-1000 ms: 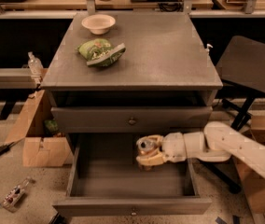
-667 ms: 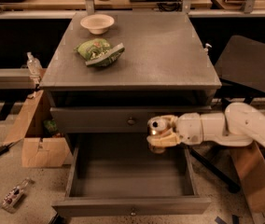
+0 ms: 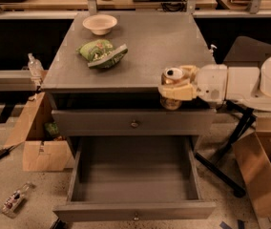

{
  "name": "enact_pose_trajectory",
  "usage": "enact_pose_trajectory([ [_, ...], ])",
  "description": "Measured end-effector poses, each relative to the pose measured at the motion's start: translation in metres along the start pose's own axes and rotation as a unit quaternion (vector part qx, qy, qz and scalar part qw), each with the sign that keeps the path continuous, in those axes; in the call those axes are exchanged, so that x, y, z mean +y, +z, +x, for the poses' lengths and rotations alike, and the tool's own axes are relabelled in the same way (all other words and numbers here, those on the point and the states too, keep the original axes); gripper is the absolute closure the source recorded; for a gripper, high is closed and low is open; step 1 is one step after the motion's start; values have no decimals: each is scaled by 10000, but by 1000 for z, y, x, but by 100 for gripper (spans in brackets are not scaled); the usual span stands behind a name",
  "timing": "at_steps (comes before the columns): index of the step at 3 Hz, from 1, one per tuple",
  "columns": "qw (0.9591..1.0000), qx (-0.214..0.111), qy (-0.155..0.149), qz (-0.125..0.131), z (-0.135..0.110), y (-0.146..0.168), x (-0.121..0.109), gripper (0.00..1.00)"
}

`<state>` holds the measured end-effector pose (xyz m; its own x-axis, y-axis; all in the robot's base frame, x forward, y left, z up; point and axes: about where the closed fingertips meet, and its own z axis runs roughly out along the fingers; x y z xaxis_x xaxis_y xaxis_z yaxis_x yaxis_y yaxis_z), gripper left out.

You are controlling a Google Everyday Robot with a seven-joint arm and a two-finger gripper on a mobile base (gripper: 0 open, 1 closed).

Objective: Pick orange can from middle drawer and place on counter

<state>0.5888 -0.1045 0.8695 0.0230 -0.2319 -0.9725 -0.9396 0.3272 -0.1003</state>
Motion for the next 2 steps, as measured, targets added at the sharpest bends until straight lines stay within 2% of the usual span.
enact_pose_trajectory([
  [1, 9971, -225, -214, 696, -60, 2, -33, 100],
  [2, 9927, -222, -306, 1149, -82, 18, -78, 100],
])
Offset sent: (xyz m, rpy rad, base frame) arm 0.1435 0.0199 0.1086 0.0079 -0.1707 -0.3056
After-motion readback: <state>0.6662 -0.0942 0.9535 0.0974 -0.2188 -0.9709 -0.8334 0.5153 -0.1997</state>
